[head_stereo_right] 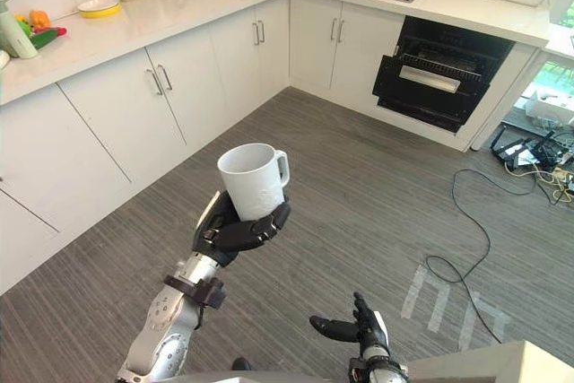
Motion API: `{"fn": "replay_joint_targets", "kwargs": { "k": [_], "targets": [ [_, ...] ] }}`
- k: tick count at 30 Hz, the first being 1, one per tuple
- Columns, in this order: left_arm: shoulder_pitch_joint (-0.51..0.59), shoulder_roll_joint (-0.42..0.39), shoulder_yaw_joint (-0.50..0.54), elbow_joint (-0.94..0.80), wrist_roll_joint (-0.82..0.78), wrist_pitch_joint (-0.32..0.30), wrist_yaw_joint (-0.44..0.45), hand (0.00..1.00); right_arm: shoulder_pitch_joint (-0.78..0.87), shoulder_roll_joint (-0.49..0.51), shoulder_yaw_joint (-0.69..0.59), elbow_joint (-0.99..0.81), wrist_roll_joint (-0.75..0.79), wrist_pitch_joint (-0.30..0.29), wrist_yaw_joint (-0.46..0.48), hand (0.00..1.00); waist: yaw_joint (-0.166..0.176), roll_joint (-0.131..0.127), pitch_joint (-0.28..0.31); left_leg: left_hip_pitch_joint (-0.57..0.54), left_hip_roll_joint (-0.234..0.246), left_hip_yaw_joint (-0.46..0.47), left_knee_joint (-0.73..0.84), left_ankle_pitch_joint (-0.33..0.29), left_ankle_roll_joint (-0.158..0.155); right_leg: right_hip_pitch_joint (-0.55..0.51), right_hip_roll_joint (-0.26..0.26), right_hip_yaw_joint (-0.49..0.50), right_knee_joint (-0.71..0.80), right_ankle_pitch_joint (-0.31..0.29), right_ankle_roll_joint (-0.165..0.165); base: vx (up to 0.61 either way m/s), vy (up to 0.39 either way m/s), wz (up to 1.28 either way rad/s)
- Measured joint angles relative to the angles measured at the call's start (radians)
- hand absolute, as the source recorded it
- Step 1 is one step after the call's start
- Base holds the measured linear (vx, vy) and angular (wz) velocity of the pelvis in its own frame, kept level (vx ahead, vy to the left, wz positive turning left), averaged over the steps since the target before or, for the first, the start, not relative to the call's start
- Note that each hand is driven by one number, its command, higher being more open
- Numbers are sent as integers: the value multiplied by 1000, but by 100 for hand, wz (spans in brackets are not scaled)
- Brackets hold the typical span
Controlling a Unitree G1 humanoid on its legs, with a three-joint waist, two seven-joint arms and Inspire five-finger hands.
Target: Walk over to the sink, pick up the cup, carry it to the dishwasher, place the cup inside the dishwasher, then close the dishwasher door
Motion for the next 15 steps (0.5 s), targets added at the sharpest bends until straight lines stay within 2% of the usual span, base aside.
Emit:
{"fn": "replay_joint_targets", "kwargs": {
  "k": [5,7,8,9,10,11,15],
  "targets": [
    [12,-14,19,54,-1,-3,11,0,-3,7,3,-1,2,-7,8,100,-4,0,0,32,11,40,0,-6,-10,8,12,42,-14,5,3,-11,3,-28],
    [31,-14,21,58,0,-2,11,0,-3,2,4,-4,2,-7,4,100,-8,-1,0,38,24,66,8,-19,-30,-4,26,82,-22,14,-5,-28,-33,-55],
    [35,-14,21,58,0,-2,11,0,-6,2,5,-5,2,-7,3,100,-8,-2,5,37,26,60,20,-21,-33,-6,28,94,-23,16,-7,19,-57,-68],
    [50,-11,22,58,0,-2,12,0,-11,1,5,-5,1,-6,2,100,-7,-7,10,37,29,0,55,-34,-37,-11,33,128,-24,21,-11,78,-98,-84],
    [67,-15,24,58,0,-2,15,0,-20,-6,7,-5,1,-6,4,100,-5,-2,11,37,44,-93,81,-56,-53,-21,47,168,-26,28,-10,94,-126,-95],
    [72,-16,24,58,0,-2,16,0,-26,-12,9,-5,0,-6,4,100,-4,5,15,37,52,-117,96,-76,-65,-25,54,186,-26,32,-10,68,-91,-88],
    [88,-16,29,60,0,-1,15,0,-34,-28,20,-5,-3,-6,6,100,-14,9,27,25,66,-85,175,-140,-65,-42,61,254,-26,43,-3,28,5,-56]
  ]
}}
